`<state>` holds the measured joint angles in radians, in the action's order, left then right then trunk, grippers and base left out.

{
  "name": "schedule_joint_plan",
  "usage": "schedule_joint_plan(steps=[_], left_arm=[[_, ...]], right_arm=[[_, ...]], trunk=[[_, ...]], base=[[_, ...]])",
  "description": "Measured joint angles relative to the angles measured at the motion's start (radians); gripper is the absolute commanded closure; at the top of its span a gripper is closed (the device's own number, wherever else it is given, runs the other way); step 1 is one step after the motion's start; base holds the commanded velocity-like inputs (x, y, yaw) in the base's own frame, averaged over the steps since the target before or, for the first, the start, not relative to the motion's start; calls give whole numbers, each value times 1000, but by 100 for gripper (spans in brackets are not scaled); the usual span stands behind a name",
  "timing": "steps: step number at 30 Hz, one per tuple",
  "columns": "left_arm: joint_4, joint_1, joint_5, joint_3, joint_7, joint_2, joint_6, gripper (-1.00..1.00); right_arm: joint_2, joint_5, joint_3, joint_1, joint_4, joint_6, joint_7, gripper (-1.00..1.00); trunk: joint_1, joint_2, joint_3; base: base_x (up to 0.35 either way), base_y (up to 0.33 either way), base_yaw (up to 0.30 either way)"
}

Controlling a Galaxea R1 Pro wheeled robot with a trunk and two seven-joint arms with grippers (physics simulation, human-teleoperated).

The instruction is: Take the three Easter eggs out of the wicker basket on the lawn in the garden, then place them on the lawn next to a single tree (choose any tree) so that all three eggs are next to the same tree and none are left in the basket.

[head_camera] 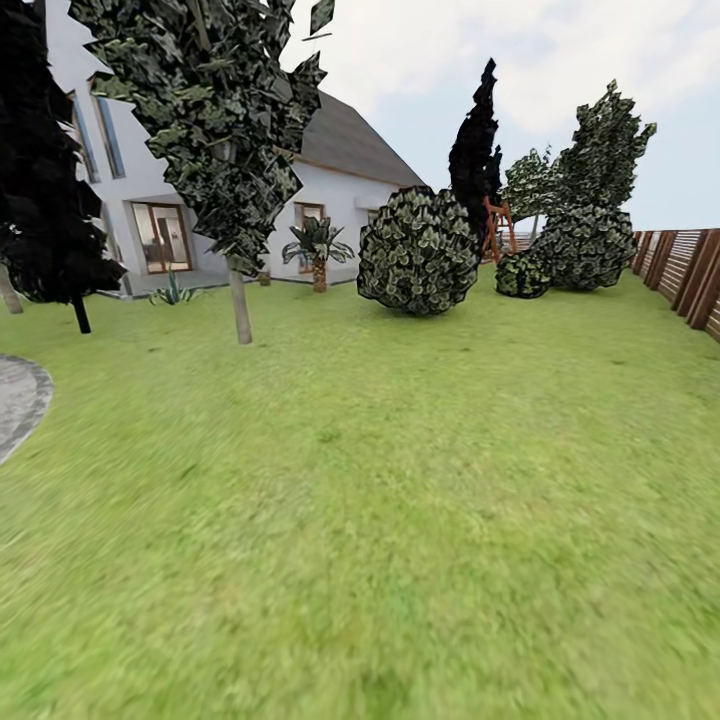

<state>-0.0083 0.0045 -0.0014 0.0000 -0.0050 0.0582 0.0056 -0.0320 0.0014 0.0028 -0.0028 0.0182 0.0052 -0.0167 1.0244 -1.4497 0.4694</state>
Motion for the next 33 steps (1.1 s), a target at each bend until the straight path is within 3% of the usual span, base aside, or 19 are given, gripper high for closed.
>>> schedule_joint_plan(steps=[33], left_arm=[[0,0,0,0,0,0,0,-100]], right_arm=[[0,0,0,0,0,-1,0,-100]], trunk=[[0,0,0]], base=[[333,0,0]])
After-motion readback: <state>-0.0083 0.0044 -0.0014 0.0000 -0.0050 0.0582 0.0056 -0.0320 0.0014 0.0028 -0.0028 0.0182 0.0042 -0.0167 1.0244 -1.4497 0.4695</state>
